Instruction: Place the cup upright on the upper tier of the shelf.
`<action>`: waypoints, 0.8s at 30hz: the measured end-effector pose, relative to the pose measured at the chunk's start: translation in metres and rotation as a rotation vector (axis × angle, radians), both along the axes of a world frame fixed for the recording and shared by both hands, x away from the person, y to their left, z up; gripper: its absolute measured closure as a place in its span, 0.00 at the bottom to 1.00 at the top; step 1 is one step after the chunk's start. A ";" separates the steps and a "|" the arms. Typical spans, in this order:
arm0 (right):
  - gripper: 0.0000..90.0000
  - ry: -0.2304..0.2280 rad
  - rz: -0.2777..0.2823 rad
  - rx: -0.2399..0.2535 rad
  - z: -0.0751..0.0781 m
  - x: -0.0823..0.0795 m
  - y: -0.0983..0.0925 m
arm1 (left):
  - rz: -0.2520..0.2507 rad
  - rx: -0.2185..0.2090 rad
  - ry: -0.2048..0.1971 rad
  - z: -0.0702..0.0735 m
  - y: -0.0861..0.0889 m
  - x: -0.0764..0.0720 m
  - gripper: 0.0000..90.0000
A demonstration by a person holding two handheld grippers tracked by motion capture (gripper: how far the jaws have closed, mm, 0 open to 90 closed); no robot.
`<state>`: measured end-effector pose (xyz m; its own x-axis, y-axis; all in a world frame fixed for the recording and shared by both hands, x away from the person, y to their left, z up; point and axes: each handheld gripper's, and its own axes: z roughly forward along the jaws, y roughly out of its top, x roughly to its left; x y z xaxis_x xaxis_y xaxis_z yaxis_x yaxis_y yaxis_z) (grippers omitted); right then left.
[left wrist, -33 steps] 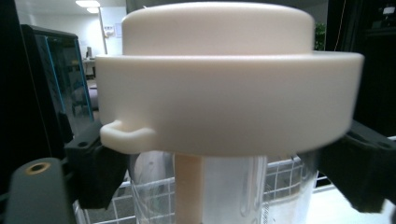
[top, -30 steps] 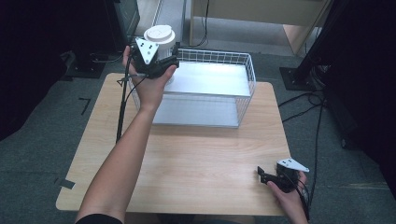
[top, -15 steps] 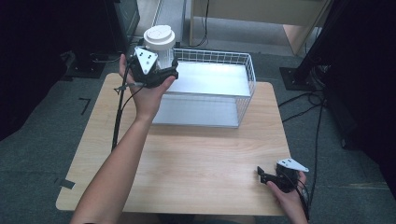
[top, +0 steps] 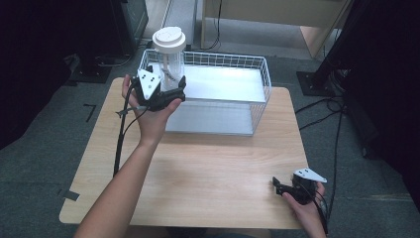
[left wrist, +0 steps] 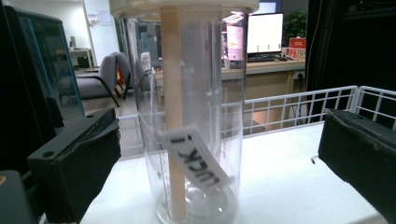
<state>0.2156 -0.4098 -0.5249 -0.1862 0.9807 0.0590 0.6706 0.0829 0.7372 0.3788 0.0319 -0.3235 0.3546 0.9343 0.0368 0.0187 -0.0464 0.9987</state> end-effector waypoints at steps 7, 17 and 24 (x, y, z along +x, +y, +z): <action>0.14 0.001 -0.003 0.001 0.000 0.000 0.001 | -0.016 0.027 -0.002 -0.016 0.004 -0.020 0.00; 0.14 0.001 -0.001 -0.005 0.000 0.000 0.001 | -0.005 0.040 0.032 -0.043 0.014 -0.038 0.00; 0.14 0.003 -0.005 -0.005 0.000 0.000 0.001 | 0.010 0.028 0.083 -0.070 0.023 -0.052 0.00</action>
